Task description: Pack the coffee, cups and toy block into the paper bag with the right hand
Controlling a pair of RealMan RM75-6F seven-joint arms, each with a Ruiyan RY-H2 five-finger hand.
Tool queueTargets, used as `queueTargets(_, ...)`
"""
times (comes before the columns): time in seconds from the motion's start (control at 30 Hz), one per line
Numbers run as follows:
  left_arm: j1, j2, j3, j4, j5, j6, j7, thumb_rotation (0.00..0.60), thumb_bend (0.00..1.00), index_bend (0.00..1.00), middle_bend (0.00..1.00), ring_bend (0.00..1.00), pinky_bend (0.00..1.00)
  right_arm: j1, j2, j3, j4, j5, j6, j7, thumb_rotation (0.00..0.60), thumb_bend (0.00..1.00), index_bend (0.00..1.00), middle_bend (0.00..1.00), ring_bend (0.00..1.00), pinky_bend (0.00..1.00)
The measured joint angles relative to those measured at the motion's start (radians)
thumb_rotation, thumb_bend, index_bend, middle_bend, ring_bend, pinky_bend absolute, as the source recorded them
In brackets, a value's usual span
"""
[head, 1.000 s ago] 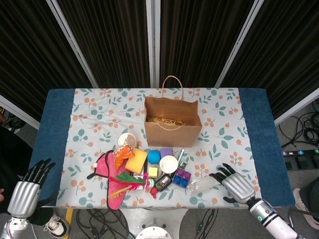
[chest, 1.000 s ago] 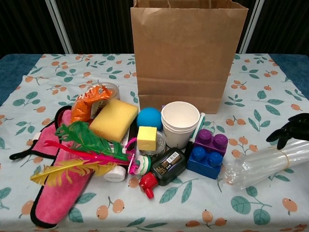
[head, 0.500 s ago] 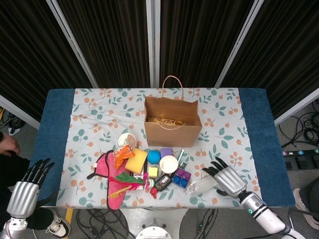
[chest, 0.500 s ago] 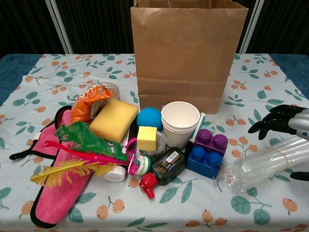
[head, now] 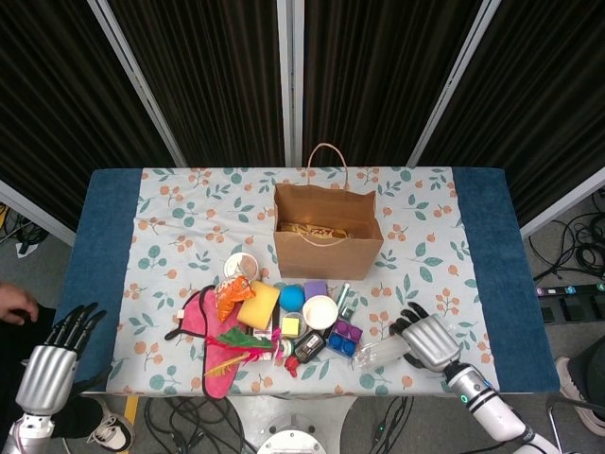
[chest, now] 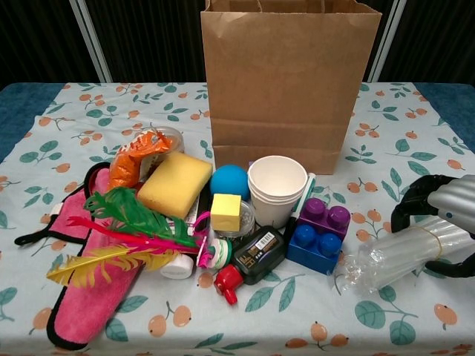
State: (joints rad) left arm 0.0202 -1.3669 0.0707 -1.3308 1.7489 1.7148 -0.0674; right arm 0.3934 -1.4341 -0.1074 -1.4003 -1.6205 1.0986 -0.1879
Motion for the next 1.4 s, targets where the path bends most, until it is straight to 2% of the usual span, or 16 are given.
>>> queueTargets(0.17, -0.001, 0.001, 0.002, -0.001, 0.003, 0.0, -0.001, 0.6, 0.15, 0.18, 0.19, 0.12, 0.24, -0.014, -0.004, 0.002, 0.013, -0.027, 0.058, 0.027, 0.6, 0.24, 0.59, 0.52, 0.34, 0.26)
queueTargets(0.37, -0.002, 0.001, 0.003, -0.003, 0.015, 0.016, -0.024, 0.6, 0.15, 0.18, 0.19, 0.12, 0.24, -0.024, 0.066, 0.004, -0.048, -0.059, 0.127, 0.048, 0.6, 0.24, 0.59, 0.52, 0.34, 0.27)
queueTargets(0.5, -0.002, 0.001, 0.007, -0.003, 0.013, 0.007, -0.022, 0.6, 0.15, 0.18, 0.19, 0.12, 0.24, -0.03, 0.158, 0.012, -0.144, -0.083, 0.181, 0.05, 0.6, 0.24, 0.59, 0.52, 0.34, 0.27)
queueTargets(0.7, -0.002, 0.001, 0.009, -0.005, 0.012, 0.003, -0.018, 0.6, 0.15, 0.18, 0.19, 0.12, 0.24, -0.031, 0.343, 0.061, -0.373, -0.107, 0.265, 0.026, 0.6, 0.24, 0.59, 0.52, 0.35, 0.28)
queueTargets(0.87, -0.002, 0.002, 0.009, -0.005, 0.012, 0.004, -0.019, 0.6, 0.15, 0.18, 0.19, 0.12, 0.24, -0.008, 0.492, 0.172, -0.599, -0.077, 0.305, -0.069, 0.6, 0.23, 0.59, 0.52, 0.36, 0.29)
queueTargets(1.03, -0.004, 0.003, 0.008, -0.007, 0.004, -0.005, -0.029, 0.6, 0.15, 0.18, 0.19, 0.12, 0.24, 0.055, 0.544, 0.312, -0.727, 0.051, 0.305, -0.269, 0.6, 0.23, 0.59, 0.53, 0.36, 0.29)
queueTargets(1.17, -0.004, 0.005, 0.009, -0.008, 0.005, -0.004, -0.032, 0.6, 0.15, 0.18, 0.19, 0.12, 0.24, 0.146, 0.522, 0.423, -0.779, 0.212, 0.3, -0.479, 0.6, 0.23, 0.59, 0.53, 0.36, 0.29)
queueTargets(1.23, -0.003, 0.006, 0.009, -0.008, 0.003, -0.003, -0.037, 0.6, 0.15, 0.18, 0.19, 0.12, 0.24, 0.195, 0.498, 0.462, -0.783, 0.273, 0.298, -0.576, 0.6, 0.23, 0.59, 0.53, 0.36, 0.29)
queueTargets(1.4, -0.004, 0.01, 0.007, -0.01, -0.004, -0.006, -0.053, 0.6, 0.15, 0.18, 0.19, 0.12, 0.24, 0.333, 0.401, 0.522, -0.741, 0.391, 0.298, -0.85, 0.6, 0.23, 0.59, 0.53, 0.36, 0.29)
